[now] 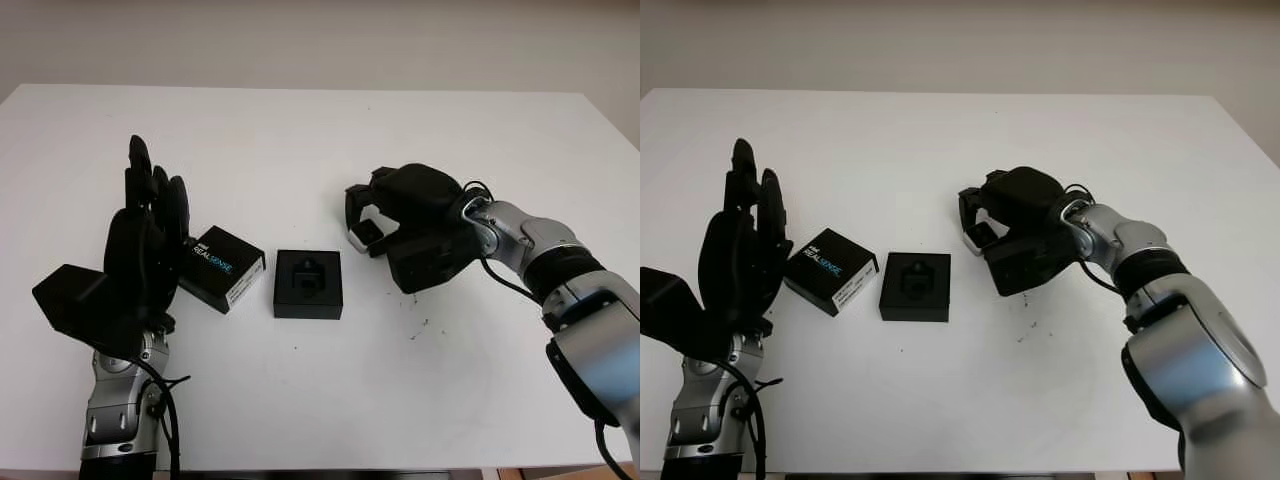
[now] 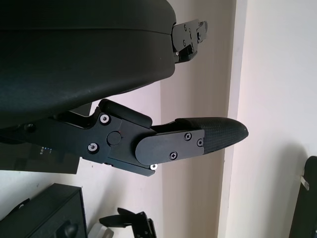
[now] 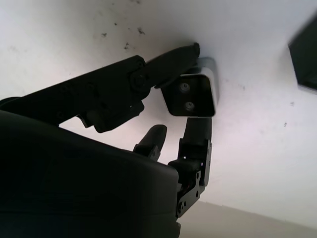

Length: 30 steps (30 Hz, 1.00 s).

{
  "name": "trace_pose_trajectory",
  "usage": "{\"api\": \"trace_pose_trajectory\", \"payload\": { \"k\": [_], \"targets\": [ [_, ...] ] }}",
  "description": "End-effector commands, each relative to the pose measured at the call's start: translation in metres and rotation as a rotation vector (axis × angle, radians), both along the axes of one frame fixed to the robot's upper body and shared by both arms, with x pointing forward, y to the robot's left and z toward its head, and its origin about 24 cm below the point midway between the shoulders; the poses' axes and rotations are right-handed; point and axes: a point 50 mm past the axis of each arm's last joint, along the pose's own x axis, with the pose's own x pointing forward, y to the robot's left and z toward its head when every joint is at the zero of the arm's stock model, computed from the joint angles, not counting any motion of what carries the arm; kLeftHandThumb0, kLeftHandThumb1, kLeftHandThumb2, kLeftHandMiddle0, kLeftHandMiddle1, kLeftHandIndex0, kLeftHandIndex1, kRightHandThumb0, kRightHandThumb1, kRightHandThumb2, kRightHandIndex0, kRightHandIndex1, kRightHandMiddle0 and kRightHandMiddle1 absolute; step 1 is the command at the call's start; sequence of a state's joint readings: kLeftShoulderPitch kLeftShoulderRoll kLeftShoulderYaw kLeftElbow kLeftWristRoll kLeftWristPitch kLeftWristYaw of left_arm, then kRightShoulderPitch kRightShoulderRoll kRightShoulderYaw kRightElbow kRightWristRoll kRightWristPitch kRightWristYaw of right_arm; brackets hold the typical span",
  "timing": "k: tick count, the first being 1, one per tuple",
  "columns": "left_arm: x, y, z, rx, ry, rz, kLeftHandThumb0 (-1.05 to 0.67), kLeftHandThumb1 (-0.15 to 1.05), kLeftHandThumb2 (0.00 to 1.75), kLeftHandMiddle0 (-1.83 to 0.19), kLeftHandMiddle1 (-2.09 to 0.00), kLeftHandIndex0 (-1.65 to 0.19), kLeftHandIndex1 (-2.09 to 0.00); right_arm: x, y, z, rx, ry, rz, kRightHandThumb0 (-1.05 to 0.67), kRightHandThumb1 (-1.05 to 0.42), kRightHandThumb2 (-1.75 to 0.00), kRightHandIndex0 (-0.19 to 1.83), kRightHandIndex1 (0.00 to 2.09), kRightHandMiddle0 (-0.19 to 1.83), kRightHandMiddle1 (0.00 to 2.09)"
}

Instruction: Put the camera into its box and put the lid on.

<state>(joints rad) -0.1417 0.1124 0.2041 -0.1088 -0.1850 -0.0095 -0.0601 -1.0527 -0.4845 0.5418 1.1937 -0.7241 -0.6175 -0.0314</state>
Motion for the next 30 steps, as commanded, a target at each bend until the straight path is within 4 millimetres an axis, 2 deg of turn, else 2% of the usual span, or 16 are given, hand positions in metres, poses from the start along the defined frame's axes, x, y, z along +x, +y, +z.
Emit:
{"api": "trace_pose_trajectory", "payload": {
  "k": [1, 7, 15, 23, 30],
  "targets": [
    [-0.002, 0.0, 0.004, 0.006, -0.026, 0.004, -0.71, 1.05, 0.52, 0.19, 0.0, 0.19, 0.0, 0.0, -0.003, 0.001, 0.086, 0.02, -0.029, -0.37, -0.95, -0.05, 0.24, 0.73, 0.35, 1.53],
    [-0.003, -0.001, 0.004, 0.004, -0.027, -0.003, -0.71, 1.05, 0.52, 0.19, 0.0, 0.19, 0.0, 0.003, -0.004, 0.011, 0.266, 0.105, -0.062, -0.38, -0.98, -0.06, 0.17, 0.74, 0.27, 1.67],
    [-0.003, -0.004, 0.004, 0.008, -0.023, -0.001, -0.71, 1.05, 0.53, 0.19, 0.0, 0.19, 0.0, 0.004, -0.002, 0.034, 0.392, 0.082, -0.016, -0.36, -0.98, -0.05, 0.16, 0.71, 0.25, 1.73],
    [-0.004, -0.007, 0.004, 0.016, -0.018, -0.007, -0.71, 1.05, 0.55, 0.19, 0.0, 0.19, 0.0, -0.002, 0.003, 0.056, 0.446, 0.055, 0.087, -0.33, -0.97, -0.05, 0.2, 0.64, 0.27, 1.71],
    [-0.004, -0.009, 0.004, 0.016, -0.019, -0.002, -0.71, 1.05, 0.55, 0.19, 0.0, 0.19, 0.0, -0.011, 0.015, 0.074, 0.399, 0.046, 0.217, -0.34, -0.97, -0.05, 0.21, 0.61, 0.31, 1.69]
  ]
}}
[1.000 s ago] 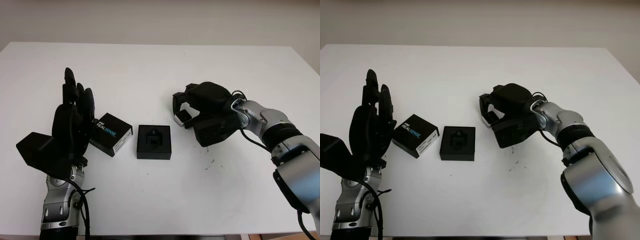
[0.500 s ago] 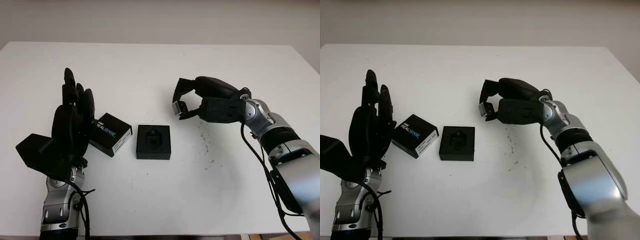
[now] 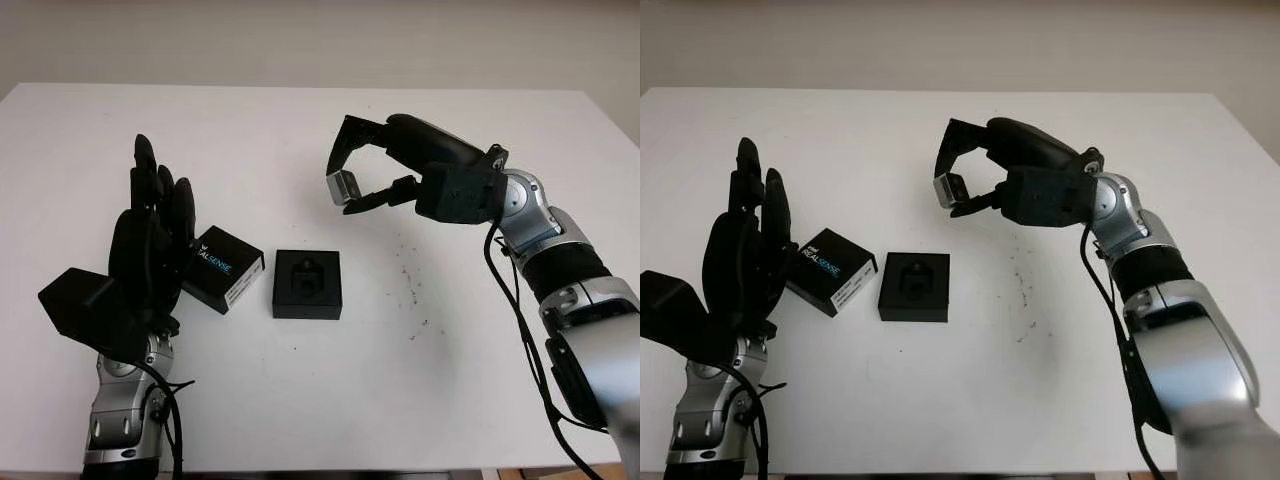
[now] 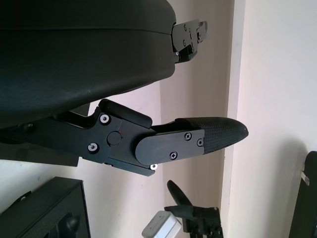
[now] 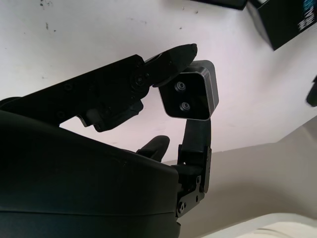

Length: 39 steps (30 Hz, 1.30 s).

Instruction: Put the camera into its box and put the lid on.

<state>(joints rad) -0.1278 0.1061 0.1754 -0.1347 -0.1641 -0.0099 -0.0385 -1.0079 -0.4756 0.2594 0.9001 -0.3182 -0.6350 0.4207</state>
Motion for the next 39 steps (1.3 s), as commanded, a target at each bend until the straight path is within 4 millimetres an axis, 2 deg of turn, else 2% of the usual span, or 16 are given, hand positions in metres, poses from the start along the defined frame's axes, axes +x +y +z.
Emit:
{"api": "trace_pose_trajectory", "payload": {
  "k": [1, 11, 21, 28, 39],
  "targets": [
    [-0.001, -0.003, 0.003, 0.0, -0.014, 0.0, -0.71, 1.05, 0.55, 0.19, 0.0, 0.19, 0.0, -0.004, 0.002, 0.011, -0.002, -0.036, 0.039, -0.34, -0.97, -0.05, 0.21, 0.61, 0.31, 1.69],
    [-0.001, -0.006, 0.002, -0.002, -0.005, -0.002, -0.71, 1.05, 0.56, 0.19, 0.0, 0.19, 0.0, -0.022, 0.025, 0.008, -0.061, -0.051, 0.226, -0.42, -0.96, -0.05, 0.21, 0.67, 0.34, 1.68],
    [-0.002, -0.006, 0.002, -0.001, -0.004, 0.004, -0.7, 1.05, 0.57, 0.19, 0.0, 0.19, 0.0, -0.027, 0.037, 0.0, -0.119, -0.075, 0.284, -0.44, -0.96, -0.05, 0.2, 0.73, 0.39, 1.59],
    [-0.001, -0.007, 0.003, 0.005, -0.004, 0.01, -0.71, 1.05, 0.56, 0.19, 0.0, 0.19, 0.0, -0.026, 0.039, -0.006, -0.076, 0.027, 0.2, -0.44, -0.95, -0.05, 0.18, 0.75, 0.4, 1.61],
    [0.001, -0.01, 0.004, 0.008, -0.018, 0.001, -0.71, 1.05, 0.56, 0.19, 0.0, 0.19, 0.0, -0.038, 0.04, -0.011, -0.006, 0.187, -0.01, -0.43, -0.99, -0.06, 0.16, 0.82, 0.32, 1.83]
  ]
}}
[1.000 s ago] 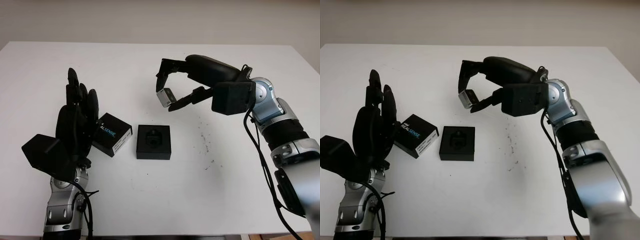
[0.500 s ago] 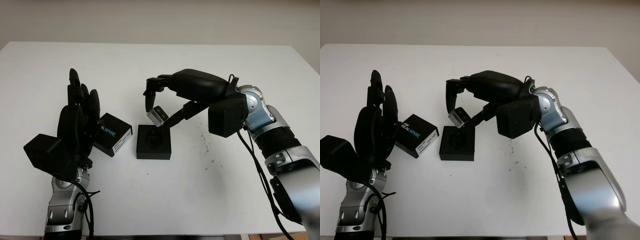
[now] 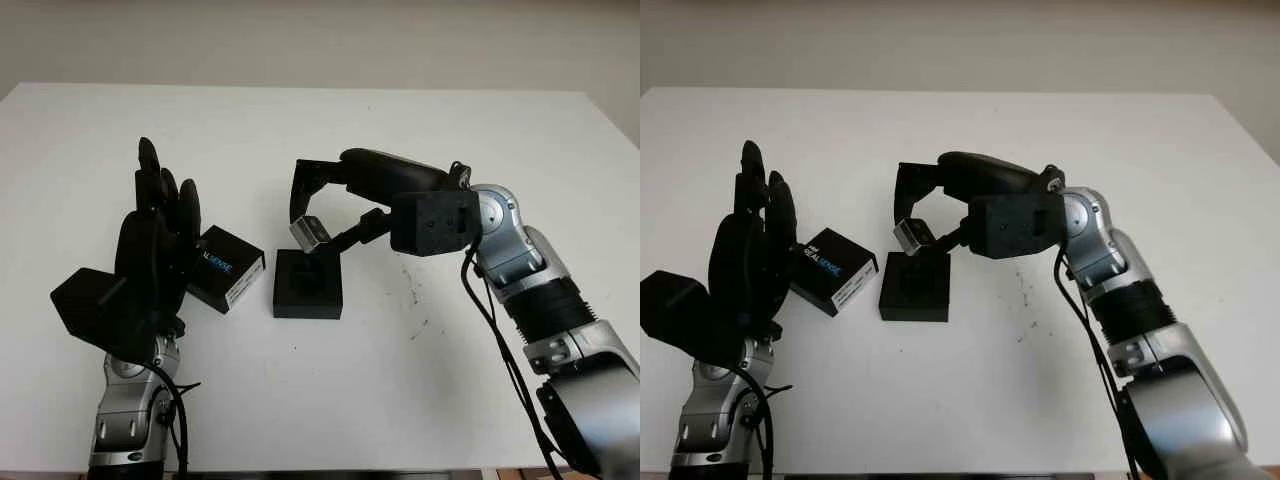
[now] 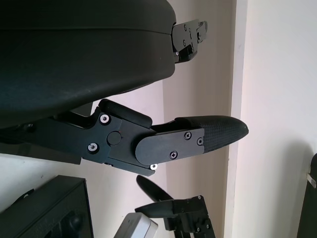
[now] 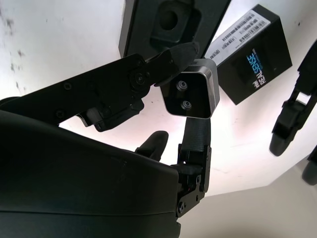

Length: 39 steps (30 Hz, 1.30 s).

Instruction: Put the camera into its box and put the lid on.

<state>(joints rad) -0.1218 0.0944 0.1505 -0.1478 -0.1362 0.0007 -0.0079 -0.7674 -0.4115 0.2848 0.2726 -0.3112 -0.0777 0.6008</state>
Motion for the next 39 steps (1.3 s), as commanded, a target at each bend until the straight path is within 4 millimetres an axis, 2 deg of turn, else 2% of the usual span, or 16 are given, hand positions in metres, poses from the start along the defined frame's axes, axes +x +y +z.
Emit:
{"api": "trace_pose_trajectory", "payload": {
  "k": [1, 10, 14, 23, 28, 39],
  "targets": [
    [0.001, -0.004, 0.005, -0.002, -0.029, -0.011, -0.71, 1.05, 0.57, 0.19, 0.0, 0.19, 0.0, -0.005, 0.0, 0.002, 0.02, -0.002, -0.029, -0.43, -0.99, -0.06, 0.15, 0.83, 0.31, 1.84],
    [0.001, -0.007, 0.005, -0.016, -0.028, -0.003, -0.71, 1.05, 0.57, 0.19, 0.0, 0.19, 0.0, -0.019, 0.0, -0.003, 0.059, 0.073, -0.114, -0.41, -1.0, -0.06, 0.04, 0.72, 0.24, 1.92],
    [0.001, -0.01, 0.005, -0.023, -0.033, 0.0, -0.71, 1.05, 0.56, 0.19, 0.0, 0.19, 0.0, -0.025, -0.001, -0.004, 0.058, 0.074, -0.127, -0.41, -1.02, -0.05, 0.08, 0.57, 0.23, 1.92],
    [0.002, -0.015, 0.007, -0.049, -0.043, 0.0, -0.72, 1.05, 0.54, 0.19, 0.0, 0.19, 0.0, -0.038, -0.004, -0.01, 0.082, 0.072, -0.144, -0.38, -1.01, -0.05, 0.14, 0.53, 0.25, 1.93],
    [0.002, -0.017, 0.007, -0.058, -0.043, 0.004, -0.72, 1.05, 0.53, 0.19, 0.0, 0.19, 0.0, -0.039, -0.004, -0.015, 0.082, 0.088, -0.148, -0.37, -1.02, -0.06, 0.14, 0.53, 0.27, 2.03],
    [0.001, -0.017, 0.007, -0.064, -0.043, 0.012, -0.72, 1.05, 0.53, 0.19, 0.0, 0.19, 0.0, -0.035, 0.003, -0.025, 0.072, 0.071, -0.157, -0.37, -1.02, -0.05, 0.17, 0.5, 0.28, 2.05]
  ]
}}
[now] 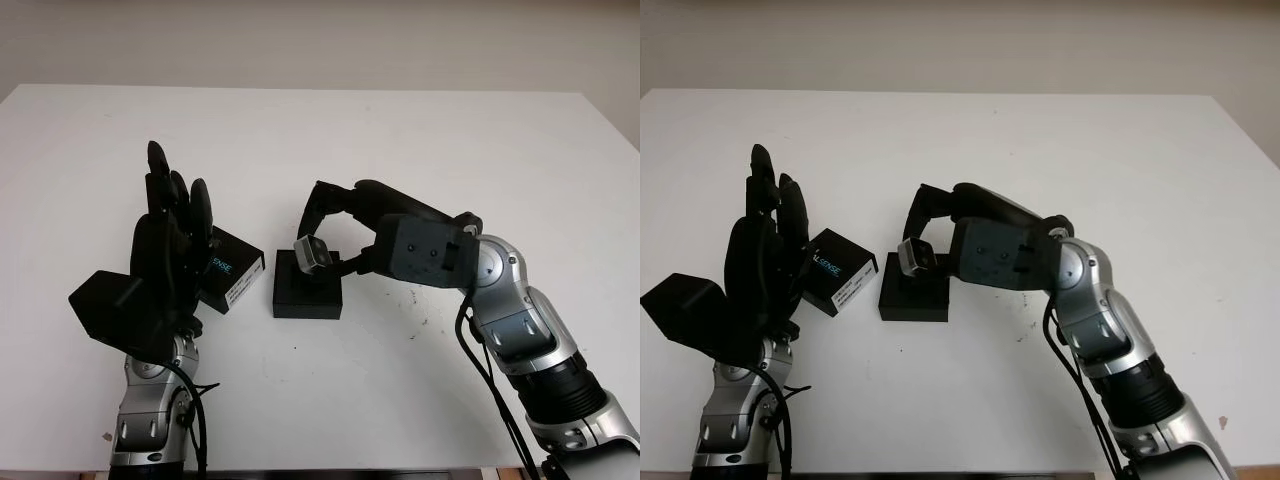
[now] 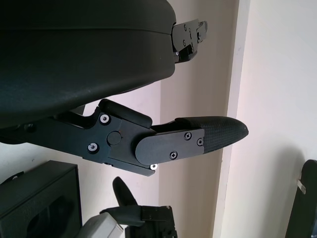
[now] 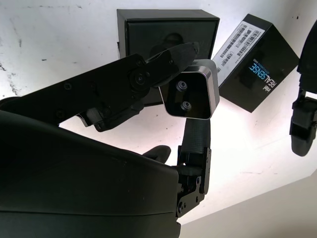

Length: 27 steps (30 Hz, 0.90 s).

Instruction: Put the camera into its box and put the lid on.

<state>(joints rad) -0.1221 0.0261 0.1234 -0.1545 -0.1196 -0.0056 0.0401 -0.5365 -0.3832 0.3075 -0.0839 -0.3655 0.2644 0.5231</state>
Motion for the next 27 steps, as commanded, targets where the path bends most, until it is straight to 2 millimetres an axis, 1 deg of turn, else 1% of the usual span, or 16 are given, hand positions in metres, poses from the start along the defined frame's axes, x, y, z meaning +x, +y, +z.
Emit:
{"api": "trace_pose_trajectory", "payload": {
  "k": [1, 5, 8, 14, 23, 27],
  "targets": [
    [0.001, -0.002, 0.009, -0.003, -0.037, -0.002, -0.72, 1.05, 0.53, 0.19, 0.0, 0.19, 0.0, 0.001, 0.003, 0.001, 0.003, -0.025, 0.008, -0.37, -1.02, -0.05, 0.18, 0.5, 0.29, 2.06],
    [0.0, -0.002, 0.009, 0.001, -0.036, -0.002, -0.72, 1.05, 0.53, 0.19, 0.0, 0.19, 0.0, 0.004, 0.005, -0.002, -0.019, -0.041, 0.006, -0.37, -1.02, -0.05, 0.18, 0.5, 0.3, 2.08],
    [0.0, -0.001, 0.009, 0.005, -0.035, -0.003, -0.72, 1.05, 0.53, 0.19, 0.0, 0.19, 0.0, 0.005, 0.006, -0.004, -0.031, -0.043, 0.004, -0.38, -1.03, -0.06, 0.18, 0.5, 0.29, 2.04],
    [0.001, -0.001, 0.009, 0.013, -0.036, -0.008, -0.72, 1.05, 0.54, 0.19, 0.0, 0.19, 0.0, 0.007, 0.008, -0.011, -0.029, -0.035, -0.007, -0.38, -1.03, -0.06, 0.17, 0.5, 0.35, 2.09],
    [0.0, -0.001, 0.009, 0.012, -0.043, -0.007, -0.72, 1.05, 0.52, 0.19, 0.0, 0.19, 0.0, 0.004, 0.006, -0.015, -0.051, -0.02, -0.024, -0.38, -1.03, -0.05, 0.2, 0.46, 0.3, 2.08],
    [-0.001, 0.0, 0.01, 0.022, -0.045, -0.005, -0.72, 1.05, 0.54, 0.19, 0.0, 0.19, 0.0, 0.001, 0.006, -0.018, -0.063, -0.017, -0.032, -0.39, -1.03, -0.05, 0.22, 0.45, 0.32, 2.06]
  ]
}}
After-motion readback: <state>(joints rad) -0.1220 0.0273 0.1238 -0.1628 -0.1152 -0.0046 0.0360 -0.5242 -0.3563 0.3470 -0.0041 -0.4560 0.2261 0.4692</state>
